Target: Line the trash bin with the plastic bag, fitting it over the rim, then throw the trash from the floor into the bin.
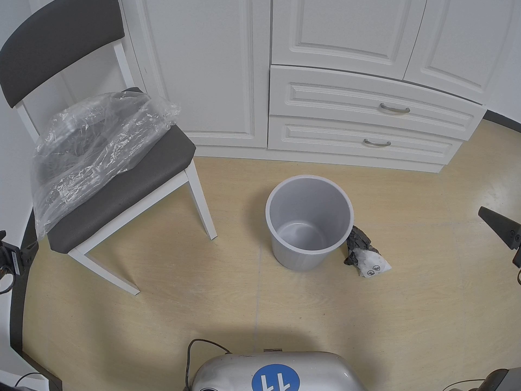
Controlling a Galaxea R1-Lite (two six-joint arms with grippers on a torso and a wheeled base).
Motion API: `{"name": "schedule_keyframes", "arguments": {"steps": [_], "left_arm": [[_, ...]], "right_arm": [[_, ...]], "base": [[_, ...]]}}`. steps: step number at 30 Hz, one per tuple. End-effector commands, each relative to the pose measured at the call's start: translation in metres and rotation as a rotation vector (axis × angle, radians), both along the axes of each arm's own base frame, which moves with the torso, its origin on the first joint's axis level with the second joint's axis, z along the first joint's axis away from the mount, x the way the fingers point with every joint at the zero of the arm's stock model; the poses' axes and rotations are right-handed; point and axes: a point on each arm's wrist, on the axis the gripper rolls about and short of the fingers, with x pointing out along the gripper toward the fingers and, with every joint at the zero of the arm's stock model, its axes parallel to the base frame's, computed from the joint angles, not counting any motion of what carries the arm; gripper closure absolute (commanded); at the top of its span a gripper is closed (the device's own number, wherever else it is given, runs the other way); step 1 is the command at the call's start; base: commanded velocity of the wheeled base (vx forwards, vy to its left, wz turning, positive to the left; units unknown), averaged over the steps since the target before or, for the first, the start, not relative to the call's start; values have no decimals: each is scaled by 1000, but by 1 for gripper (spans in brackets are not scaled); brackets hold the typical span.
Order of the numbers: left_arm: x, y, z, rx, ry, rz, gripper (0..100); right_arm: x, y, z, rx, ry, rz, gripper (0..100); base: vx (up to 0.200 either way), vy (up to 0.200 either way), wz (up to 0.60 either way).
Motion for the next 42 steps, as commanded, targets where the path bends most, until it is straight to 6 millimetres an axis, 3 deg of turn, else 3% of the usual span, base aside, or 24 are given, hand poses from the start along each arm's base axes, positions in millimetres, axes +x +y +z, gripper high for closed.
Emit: {"name": "schedule_keyframes", "arguments": {"steps": [1,13,25,34,42], "left_arm": [[22,38,-26,-68,64,14,0],[42,30,-26,-161,49,-28,0],[71,56,-13,-286,-31,41,0],[66,68,7,-287,-121,92,0],[76,57,-13,-280,-133,35,0]], "right_arm": [[13,5,-5,-16,50,1,0],[13,5,-3,-11,45,2,0],[13,5,-2,2,41,3,0],[13,5,-1,5,37,3,0],[14,5,-1,17,41,2,0]], "base": [[0,0,0],[0,0,0],[0,0,0],[0,0,0],[0,0,0]]}}
